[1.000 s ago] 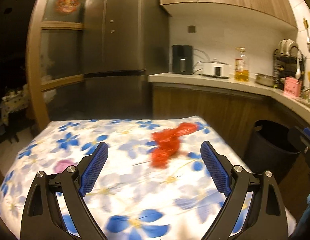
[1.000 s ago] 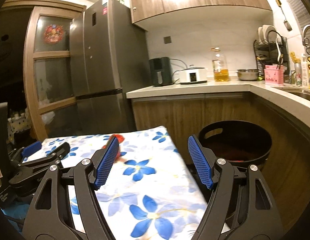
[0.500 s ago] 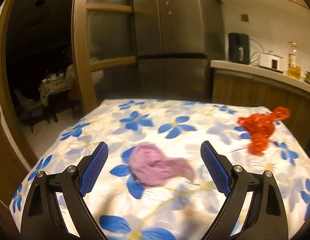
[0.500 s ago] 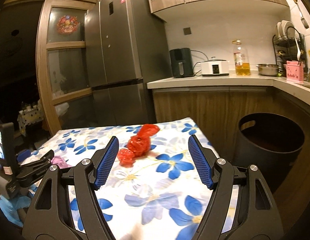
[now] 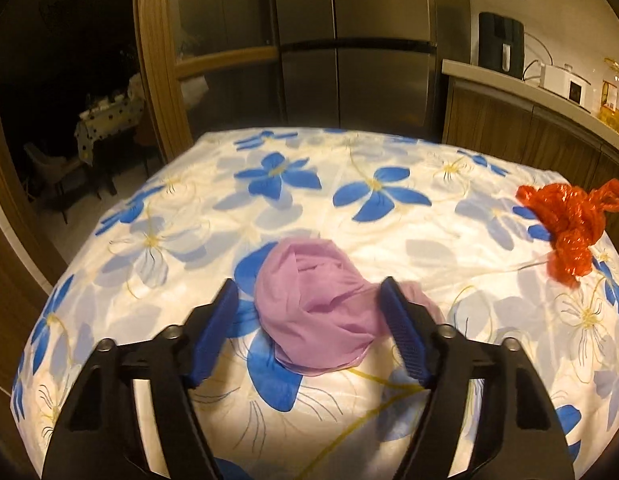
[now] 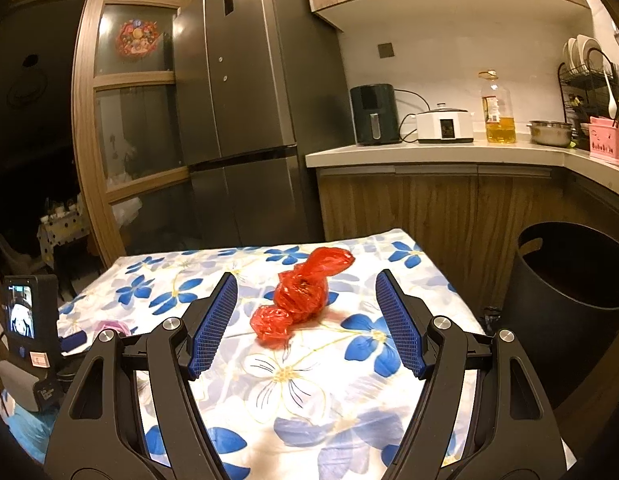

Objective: Collect trash
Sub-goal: 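Move both tools back to the red bag and lilac cloth on the table, then grasp the lilac cloth with the left tool while the right tool grasps the red bag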

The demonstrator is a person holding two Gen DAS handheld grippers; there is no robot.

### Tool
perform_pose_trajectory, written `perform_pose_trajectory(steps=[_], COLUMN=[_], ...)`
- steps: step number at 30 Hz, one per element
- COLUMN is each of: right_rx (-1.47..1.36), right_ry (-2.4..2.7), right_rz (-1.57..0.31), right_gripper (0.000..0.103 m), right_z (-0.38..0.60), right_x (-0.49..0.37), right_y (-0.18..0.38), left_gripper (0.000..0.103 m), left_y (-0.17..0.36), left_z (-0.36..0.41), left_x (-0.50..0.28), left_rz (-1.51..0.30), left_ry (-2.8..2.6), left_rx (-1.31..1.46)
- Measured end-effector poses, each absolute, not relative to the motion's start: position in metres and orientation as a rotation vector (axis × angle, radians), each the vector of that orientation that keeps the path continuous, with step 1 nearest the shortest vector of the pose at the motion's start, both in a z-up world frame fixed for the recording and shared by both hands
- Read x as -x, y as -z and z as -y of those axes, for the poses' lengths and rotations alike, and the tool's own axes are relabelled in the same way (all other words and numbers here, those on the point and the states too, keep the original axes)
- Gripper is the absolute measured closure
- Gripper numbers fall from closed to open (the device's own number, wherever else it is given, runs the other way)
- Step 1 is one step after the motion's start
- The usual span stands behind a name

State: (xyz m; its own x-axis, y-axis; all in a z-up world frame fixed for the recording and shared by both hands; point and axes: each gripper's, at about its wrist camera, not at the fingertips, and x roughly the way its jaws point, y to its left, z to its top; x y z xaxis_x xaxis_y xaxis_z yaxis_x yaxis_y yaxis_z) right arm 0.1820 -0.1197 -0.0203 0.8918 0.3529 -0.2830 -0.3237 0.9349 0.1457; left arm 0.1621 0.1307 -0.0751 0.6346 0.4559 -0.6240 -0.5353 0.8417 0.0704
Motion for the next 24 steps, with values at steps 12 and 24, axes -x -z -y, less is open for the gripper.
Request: perform_pose_trajectory(steps=[12, 24], right_rx=[-0.085, -0.077], right_ry=[-0.350, -0.334], right_rz=[-0.356, -0.409], right_gripper=[0.032, 0.032], right_z=[0.110, 0.096], right_x=[-0.202, -0.232], right_y=[0.031, 0.047], left_gripper=[0.094, 0.098], left_y=[0.084, 0.060], left_z=[-0.129, -0.127], left_x=[-0.170, -0.157], left_rz=[-0.739, -0.617], left_ry=[-0.478, -0.416], left_rx=[0.147, 0.195])
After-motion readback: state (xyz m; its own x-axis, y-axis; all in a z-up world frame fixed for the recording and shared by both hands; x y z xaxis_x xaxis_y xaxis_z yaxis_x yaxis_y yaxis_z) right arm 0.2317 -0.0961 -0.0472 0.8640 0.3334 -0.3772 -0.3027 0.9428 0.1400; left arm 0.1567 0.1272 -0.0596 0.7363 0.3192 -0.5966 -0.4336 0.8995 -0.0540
